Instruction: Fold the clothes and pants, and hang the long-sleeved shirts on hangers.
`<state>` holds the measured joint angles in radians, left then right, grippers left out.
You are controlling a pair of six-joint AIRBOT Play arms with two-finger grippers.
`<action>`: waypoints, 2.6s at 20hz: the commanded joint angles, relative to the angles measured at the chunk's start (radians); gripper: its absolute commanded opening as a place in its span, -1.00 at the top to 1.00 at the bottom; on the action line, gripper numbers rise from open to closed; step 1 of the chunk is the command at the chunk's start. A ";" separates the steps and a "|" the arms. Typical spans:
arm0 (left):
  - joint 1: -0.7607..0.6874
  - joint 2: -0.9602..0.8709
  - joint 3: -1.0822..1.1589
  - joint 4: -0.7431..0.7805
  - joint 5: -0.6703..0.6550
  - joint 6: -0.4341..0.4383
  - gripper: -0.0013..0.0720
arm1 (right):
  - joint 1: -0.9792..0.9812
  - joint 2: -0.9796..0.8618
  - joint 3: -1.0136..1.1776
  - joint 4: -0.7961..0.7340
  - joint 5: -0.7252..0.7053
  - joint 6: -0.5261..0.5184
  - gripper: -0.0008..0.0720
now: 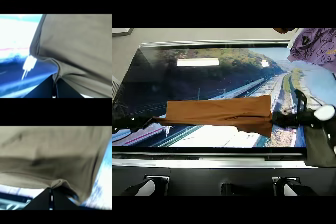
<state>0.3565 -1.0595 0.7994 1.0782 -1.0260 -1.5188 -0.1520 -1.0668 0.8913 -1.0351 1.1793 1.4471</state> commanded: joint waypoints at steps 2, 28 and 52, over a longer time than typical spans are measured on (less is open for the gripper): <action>-0.073 -0.166 0.101 0.003 0.103 -0.001 0.93 | 0.001 -0.257 0.233 0.002 -0.047 -0.049 0.91; -0.186 -0.544 0.349 -0.009 0.193 -0.012 0.30 | 0.079 -0.617 0.475 -0.042 -0.237 0.082 0.09; -0.152 -0.414 0.522 0.011 0.031 -0.080 -0.91 | -0.255 -0.949 0.710 0.303 0.282 -0.166 -0.88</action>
<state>0.2039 -1.4742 1.3205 1.0897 -0.9932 -1.5856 -0.4107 -1.9930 1.6009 -0.7433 1.4731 1.3006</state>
